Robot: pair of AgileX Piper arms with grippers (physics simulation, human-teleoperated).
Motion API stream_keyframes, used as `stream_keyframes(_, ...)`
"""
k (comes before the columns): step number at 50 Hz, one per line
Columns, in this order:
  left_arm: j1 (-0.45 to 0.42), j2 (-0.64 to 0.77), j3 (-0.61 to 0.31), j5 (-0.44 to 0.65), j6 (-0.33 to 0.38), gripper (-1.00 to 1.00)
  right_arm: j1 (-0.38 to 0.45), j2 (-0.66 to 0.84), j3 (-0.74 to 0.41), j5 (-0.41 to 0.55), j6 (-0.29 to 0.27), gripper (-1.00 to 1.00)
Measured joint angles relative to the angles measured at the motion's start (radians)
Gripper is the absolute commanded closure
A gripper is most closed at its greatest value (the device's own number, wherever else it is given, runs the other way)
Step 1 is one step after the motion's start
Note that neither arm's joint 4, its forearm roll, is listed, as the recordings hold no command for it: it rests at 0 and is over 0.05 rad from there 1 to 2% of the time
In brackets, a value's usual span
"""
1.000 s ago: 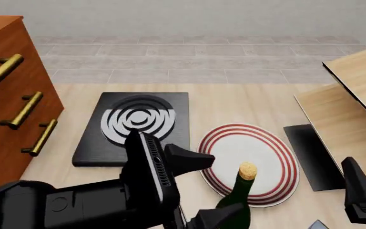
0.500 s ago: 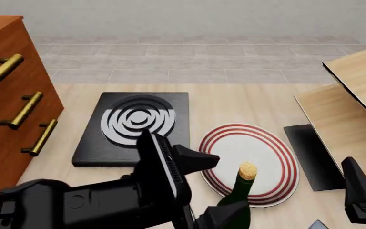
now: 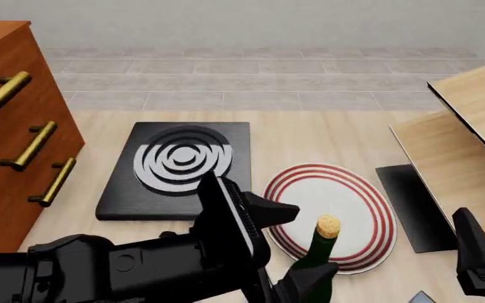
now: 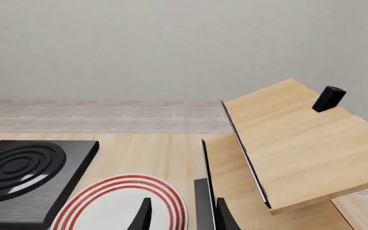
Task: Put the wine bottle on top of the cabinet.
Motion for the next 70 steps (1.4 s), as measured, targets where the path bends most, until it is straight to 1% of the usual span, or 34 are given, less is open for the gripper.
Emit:
stream_keyframes(25,-0.011,0.084,-0.018,-0.037,-0.015,-1.00,0.000,0.000,0.000,0.000,0.000,-1.00)
stream_keyframes(46,0.006,0.137,-0.016,-0.071,-0.027,-1.00,0.000,0.000,0.000,-0.001,0.000,-1.00)
stream_keyframes(70,-0.006,0.184,-0.046,-0.074,-0.026,-1.00,0.000,0.000,0.000,0.000,0.000,-1.00)
